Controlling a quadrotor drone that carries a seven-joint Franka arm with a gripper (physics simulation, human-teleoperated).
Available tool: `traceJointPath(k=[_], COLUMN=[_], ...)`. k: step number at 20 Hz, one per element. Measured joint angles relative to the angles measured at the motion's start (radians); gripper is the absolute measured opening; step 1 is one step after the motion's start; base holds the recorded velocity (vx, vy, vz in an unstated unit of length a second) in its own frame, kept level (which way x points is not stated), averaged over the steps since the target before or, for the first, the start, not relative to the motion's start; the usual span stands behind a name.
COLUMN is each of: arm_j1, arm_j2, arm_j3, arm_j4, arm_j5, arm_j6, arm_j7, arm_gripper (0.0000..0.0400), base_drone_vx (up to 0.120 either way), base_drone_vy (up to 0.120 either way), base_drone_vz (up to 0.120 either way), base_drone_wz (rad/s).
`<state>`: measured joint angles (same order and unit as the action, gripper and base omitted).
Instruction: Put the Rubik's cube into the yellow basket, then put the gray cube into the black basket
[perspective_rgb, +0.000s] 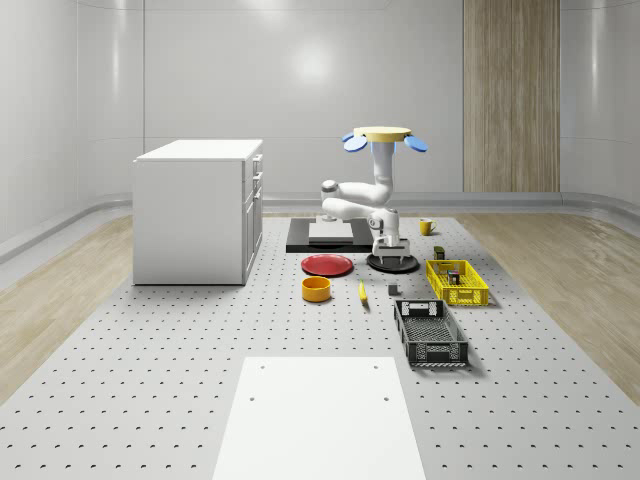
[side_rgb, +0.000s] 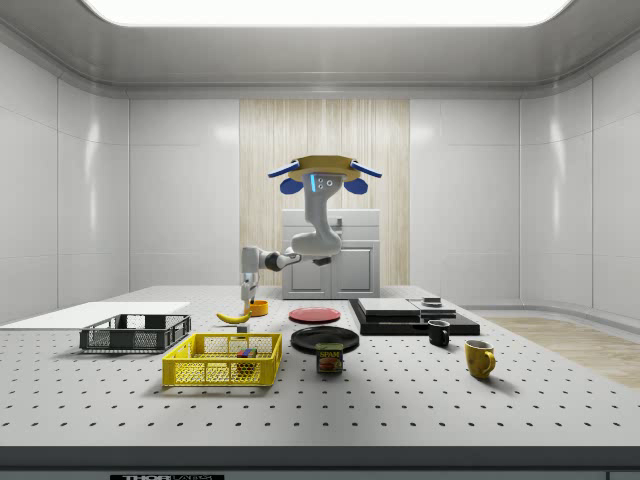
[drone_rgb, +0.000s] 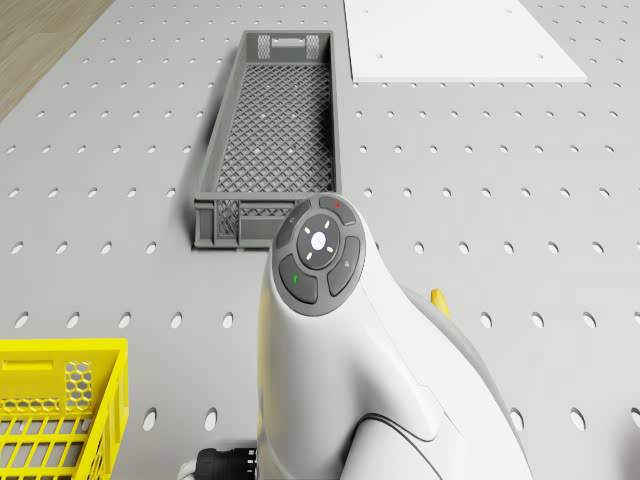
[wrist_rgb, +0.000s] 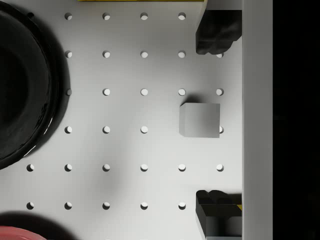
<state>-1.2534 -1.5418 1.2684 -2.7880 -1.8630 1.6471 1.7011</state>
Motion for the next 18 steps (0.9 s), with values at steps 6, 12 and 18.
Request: traceJointPath(k=[6,12,18], arm_j1=[0.000,0.000,-0.004], arm_j2=[0.000,0.000,0.000], arm_j3=[0.000,0.000,-0.019], arm_j4=[0.000,0.000,0.006], arm_j5=[0.000,0.000,-0.017], arm_j6=[0.000,0.000,0.008], arm_j7=[0.000,0.000,0.000], arm_gripper=[0.0400,0.0400,0.0400], base_drone_vx=[0.067,0.033,0.000], base_drone_vy=[0.000,0.000,0.000], base_drone_vz=[-0.120,-0.073,0.000], base_drone_wz=[0.000,0.000,0.000])
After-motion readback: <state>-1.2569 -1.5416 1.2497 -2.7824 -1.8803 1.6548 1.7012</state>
